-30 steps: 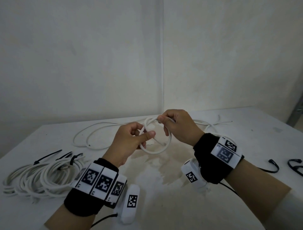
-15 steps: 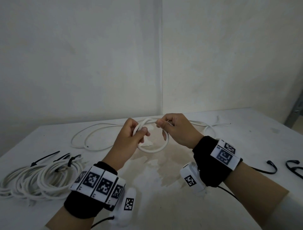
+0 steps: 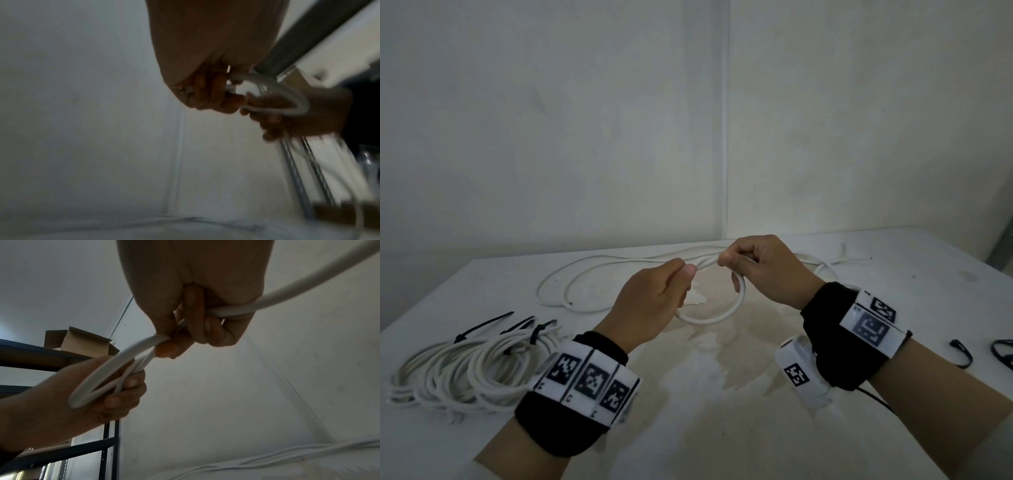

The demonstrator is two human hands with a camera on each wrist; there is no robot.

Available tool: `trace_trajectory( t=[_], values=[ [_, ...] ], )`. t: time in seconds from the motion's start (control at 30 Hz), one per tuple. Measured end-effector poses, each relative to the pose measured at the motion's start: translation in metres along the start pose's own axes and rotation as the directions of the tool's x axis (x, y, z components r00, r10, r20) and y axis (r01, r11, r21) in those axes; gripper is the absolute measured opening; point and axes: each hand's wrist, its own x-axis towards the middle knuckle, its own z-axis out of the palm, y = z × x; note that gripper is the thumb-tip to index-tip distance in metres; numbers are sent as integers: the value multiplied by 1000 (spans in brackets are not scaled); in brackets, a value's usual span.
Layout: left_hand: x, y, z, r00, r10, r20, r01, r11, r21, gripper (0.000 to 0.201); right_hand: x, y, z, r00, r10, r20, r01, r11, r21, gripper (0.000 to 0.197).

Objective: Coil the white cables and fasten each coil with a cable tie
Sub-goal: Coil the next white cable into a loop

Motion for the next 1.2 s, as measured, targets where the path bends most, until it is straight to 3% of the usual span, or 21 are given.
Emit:
trace_trajectory(
  t=[0.07,0.13,0.37,0.5,0.7,0.93,1.2],
  values=[
    [-2,6,0,986,-141,90,160,951,-266,43,-1,-1,2,1000,2,1,-2,1000,11,26],
    [-5,12,-3,964,-203,172,259,870,-420,42,-2,-1,3,1000,-8,0,8,1000,12,24],
    [-11,5,-5,955,-117,273,253,800,-543,45,-2,4,3,999,-5,-50,5,1000,-15,21],
    [-8,5,-6,961,-108,256,238,793,-561,37,0,5,4,995,-12,-100,10,1000,-21,24],
    [-6,10,2,953,-207,219,297,520,-801,35,6,1,6,990,-23,-136,23,1000,0,23],
    [0,10,1,955,-240,175,282,550,-786,35,9,5,3,996,-9,-86,8,1000,-9,25],
    [7,-11,-16,923,-377,70,248,449,-858,36,3,29,-14,992,-117,-55,83,899,-431,22]
  ],
)
